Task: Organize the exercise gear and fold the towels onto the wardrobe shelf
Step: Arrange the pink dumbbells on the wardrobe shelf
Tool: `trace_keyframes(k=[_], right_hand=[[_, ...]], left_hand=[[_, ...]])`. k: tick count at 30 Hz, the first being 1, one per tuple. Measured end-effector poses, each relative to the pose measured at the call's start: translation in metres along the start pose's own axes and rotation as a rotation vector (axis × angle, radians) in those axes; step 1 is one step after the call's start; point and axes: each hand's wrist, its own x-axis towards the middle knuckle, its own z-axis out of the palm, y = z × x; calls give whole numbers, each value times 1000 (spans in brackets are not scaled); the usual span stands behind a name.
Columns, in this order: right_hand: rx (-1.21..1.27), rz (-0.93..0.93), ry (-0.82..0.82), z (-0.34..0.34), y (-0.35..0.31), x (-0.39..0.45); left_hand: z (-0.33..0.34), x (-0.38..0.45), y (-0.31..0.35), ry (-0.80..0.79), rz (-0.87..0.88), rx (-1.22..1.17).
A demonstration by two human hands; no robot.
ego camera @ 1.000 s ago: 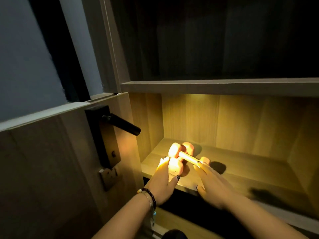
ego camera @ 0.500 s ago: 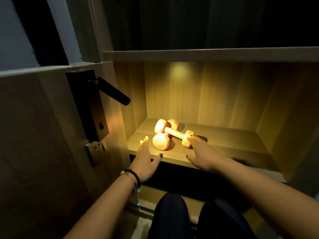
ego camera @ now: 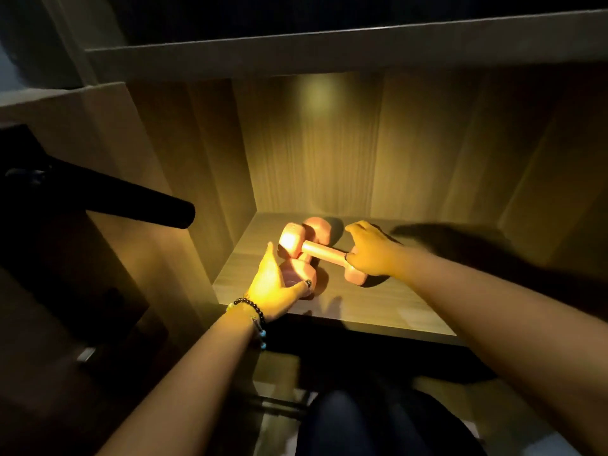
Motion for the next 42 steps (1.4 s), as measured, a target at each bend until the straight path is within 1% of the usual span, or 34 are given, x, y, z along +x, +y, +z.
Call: trace_keyframes(k=[3,5,6,8,12,14,18,21,23,25,28,29,32,35,38,42], right_hand=[[12,-34,-5,20,-6,19],[8,-58,-22,30,-8,28],[-7,-68,-33,34,-8,31],[-78,-99,-38,41,-8,35],[-282,-118,38,54,-3,45],[-332,-129,95,58,-1,46],[-323,-166,160,61,1,45],[-282,-160,174,61,2,43],[-211,-113,191,60,6,39],[-86,-14,196,59,11,31],[264,157,156,54,16,16],[345,202,138,53,18,13],[458,316,100,48,30,11],[638,452,61,43,36,12],[703,564,31,39,39,14],[665,623,-22,38,47,16]], left_hand=[[7,25,-3,91,-39,0],[14,39,-11,197,-41,29],[18,44,-16,243,-32,5],[30,51,-24,302,-11,-117],[58,50,-32,385,44,-355],[67,50,-39,414,54,-426],[72,53,-45,472,92,-420],[74,56,-49,470,103,-414],[75,58,-51,461,89,-397],[76,58,-53,466,78,-374],[79,58,-53,500,89,-367],[80,59,-53,509,87,-377],[81,59,-55,500,93,-381],[80,59,-56,498,111,-364],[80,58,-57,492,112,-371],[79,56,-56,482,104,-388]])
